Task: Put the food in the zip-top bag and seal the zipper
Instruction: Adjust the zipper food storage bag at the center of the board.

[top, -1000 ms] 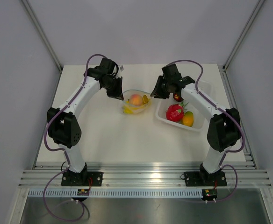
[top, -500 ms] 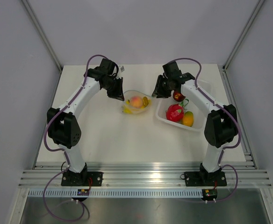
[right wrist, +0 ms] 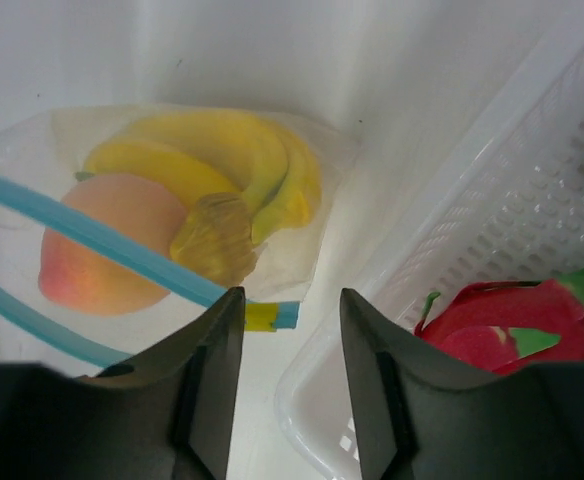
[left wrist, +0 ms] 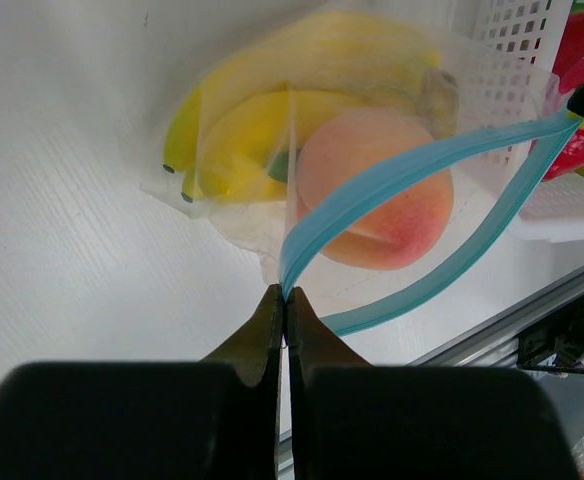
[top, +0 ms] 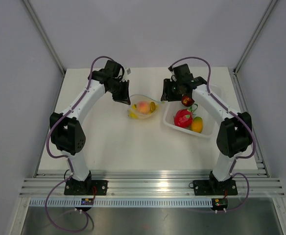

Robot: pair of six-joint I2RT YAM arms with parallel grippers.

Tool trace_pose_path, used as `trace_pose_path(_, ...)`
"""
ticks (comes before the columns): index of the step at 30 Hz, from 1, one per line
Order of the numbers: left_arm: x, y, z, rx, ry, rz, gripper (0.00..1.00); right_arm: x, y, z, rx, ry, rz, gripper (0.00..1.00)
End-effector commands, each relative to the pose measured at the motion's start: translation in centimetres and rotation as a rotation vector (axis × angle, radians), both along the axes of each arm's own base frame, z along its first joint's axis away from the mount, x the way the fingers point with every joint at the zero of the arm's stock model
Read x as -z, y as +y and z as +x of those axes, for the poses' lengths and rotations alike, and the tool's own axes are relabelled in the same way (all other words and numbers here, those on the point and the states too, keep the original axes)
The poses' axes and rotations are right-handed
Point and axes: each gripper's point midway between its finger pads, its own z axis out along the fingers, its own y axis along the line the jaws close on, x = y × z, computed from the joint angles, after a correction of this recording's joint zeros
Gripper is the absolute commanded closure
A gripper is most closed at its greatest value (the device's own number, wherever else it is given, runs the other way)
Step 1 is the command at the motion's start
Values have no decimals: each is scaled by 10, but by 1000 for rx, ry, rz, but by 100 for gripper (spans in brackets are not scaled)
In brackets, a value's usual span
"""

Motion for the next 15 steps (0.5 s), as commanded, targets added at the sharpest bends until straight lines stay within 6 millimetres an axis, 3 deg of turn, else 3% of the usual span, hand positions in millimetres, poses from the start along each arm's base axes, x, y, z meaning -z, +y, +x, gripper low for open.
trace_pose_path(1,-11,-3,12,35,-38,-26,100,-61,-3,11,-184,-282,8,48)
trace_pose_path(2,-8,0,13,30,-31,-25,100,-61,-5,4,-280,-343,-15,48)
trace_pose_path(3,-7,1,14,31,-29,-26,100,-69,9,1,-394,-420,34,47)
trace_pose_path(5,-6,4,16,23,-28,-25,100,-54,6,-12,-524,-491,-21,45)
trace_pose_path(7,-5,6,17,19,-28,-22,100,-57,-1,-2,-496,-580,-62,44)
trace_pose_path(10,1,7,18,16,-18,-14,100,-48,-12,-5,-538,-617,-102,44)
trace_pose_path(15,5,8,24,6,-4,-15,100,-20,-6,-18,-728,-579,-108,45)
